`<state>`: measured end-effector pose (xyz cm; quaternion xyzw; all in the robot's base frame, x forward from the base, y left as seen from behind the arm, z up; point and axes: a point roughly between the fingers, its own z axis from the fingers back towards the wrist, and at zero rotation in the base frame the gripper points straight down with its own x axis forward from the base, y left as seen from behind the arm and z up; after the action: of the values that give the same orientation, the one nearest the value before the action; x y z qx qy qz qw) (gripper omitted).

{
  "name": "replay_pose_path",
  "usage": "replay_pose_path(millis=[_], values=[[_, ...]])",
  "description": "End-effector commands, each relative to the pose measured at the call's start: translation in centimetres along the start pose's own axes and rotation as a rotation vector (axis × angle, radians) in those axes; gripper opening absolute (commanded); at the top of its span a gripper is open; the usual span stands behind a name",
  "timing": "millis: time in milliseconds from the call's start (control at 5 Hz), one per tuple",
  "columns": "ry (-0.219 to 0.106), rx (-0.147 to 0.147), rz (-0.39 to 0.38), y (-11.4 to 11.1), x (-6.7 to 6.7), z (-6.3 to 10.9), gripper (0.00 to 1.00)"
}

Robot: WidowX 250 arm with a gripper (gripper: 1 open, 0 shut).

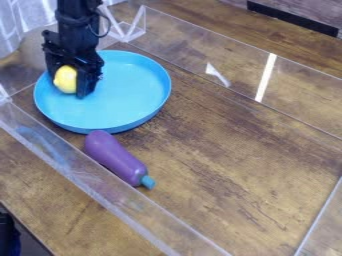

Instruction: Put the lemon on the blue tray

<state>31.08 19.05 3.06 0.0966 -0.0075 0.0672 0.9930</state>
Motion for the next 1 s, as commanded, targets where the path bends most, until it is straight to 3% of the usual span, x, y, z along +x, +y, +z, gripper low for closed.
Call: replay_pose_path(millis=[0,200,400,800], values=[[-0.046,0.011,-0.045,-0.7,0.2,0.7,0.0],[-0.045,0.008,-0.053,-1.5,0.5,0.6,1.0],[-0.047,-0.003,-0.061,-2.4,0.8,0.9,1.0],[-0.065,-0.029,-0.121,-3.1,1.1,3.7,1.0]])
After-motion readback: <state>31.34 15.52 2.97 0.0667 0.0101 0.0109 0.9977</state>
